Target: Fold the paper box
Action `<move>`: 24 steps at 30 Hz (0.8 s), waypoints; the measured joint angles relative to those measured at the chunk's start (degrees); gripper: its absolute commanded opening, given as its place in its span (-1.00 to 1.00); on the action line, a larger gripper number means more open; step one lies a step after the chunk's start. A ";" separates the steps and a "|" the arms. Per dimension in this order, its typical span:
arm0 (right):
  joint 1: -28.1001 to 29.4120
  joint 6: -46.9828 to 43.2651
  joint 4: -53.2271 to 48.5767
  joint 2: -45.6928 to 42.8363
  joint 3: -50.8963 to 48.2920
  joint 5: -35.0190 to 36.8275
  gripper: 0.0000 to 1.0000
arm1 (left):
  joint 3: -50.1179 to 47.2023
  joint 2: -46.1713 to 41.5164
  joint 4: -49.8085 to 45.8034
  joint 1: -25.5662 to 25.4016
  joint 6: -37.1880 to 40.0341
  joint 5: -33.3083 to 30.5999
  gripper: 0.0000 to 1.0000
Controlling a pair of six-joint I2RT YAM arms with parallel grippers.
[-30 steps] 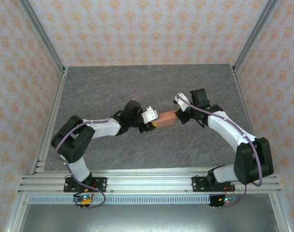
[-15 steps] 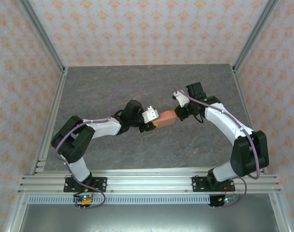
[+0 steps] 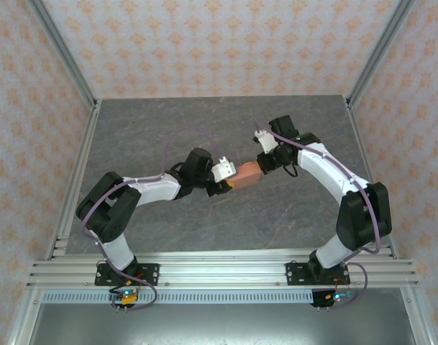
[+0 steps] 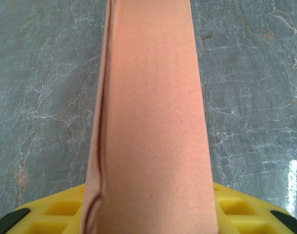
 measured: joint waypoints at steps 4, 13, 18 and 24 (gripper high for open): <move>0.09 1.49 0.00 0.00 0.00 0.11 -0.87 | 0.02 0.00 0.00 -0.02 0.00 0.00 -0.18; 0.17 3.15 -3.65 1.64 3.19 0.35 -0.86 | 0.35 0.00 -0.31 -0.02 0.46 -0.02 -0.17; 0.22 3.34 -4.17 1.86 3.34 0.59 -0.86 | 0.57 0.22 -0.42 -0.02 0.46 0.02 -0.17; 0.22 6.88 -2.14 1.95 2.25 0.15 -0.85 | 0.59 0.24 -0.68 -0.02 -0.04 -0.02 -0.17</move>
